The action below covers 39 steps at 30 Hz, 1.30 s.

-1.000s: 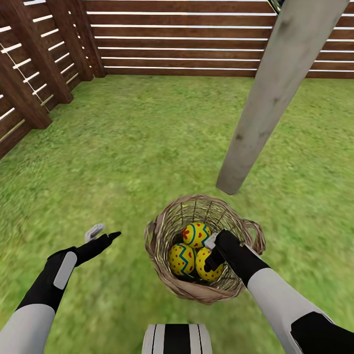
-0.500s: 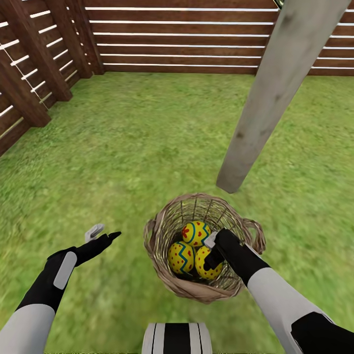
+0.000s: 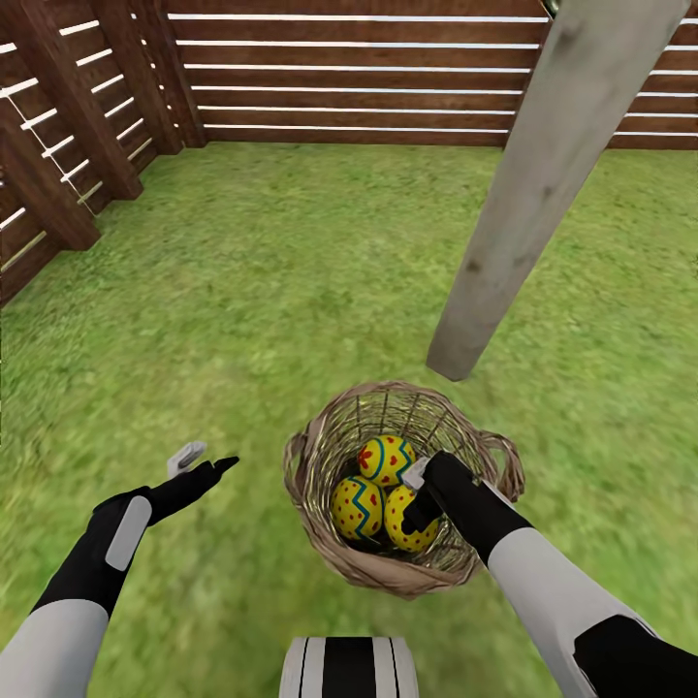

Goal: Take the three Easter eggs out of the wicker basket on the lawn in the garden, then place them on the lawn next to a single tree (choose any tree) so that all three eggs are next to the same tree and none are left in the basket.

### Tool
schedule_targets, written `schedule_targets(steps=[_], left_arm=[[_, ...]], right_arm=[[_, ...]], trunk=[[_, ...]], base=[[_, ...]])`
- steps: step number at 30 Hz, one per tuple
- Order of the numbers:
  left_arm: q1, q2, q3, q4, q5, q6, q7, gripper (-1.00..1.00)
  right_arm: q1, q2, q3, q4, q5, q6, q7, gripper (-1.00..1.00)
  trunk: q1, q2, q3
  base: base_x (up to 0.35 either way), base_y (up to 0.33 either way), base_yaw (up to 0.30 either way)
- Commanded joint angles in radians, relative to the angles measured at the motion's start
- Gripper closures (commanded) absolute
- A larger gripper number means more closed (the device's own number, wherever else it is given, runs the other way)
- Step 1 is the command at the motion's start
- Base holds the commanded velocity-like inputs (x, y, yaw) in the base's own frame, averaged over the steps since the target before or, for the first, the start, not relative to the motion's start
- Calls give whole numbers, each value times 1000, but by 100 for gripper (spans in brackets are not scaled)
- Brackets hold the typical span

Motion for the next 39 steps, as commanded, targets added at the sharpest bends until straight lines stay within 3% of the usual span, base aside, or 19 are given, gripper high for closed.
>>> schedule_targets(steps=[1,16,28,39], left_arm=[[-1,-1,2,0,3,7,-2,-100],[-1,-1,2,-3,3,9,-2,-100],[-1,-1,3,-4,3,10,-2,-100],[-1,-2,3,-4,1,15,-1,-100]], right_arm=[[1,0,1,9,-2,1,7,100],[1,0,2,8,-2,1,7,100],[1,2,2,10,-2,3,7,100],[1,0,2,8,-2,5,10,100]], trunk=[[0,0,-1],[-3,2,26],[-4,2,34],[-9,5,77]], base=[[0,0,0],[0,0,0],[0,0,0],[0,0,0]])
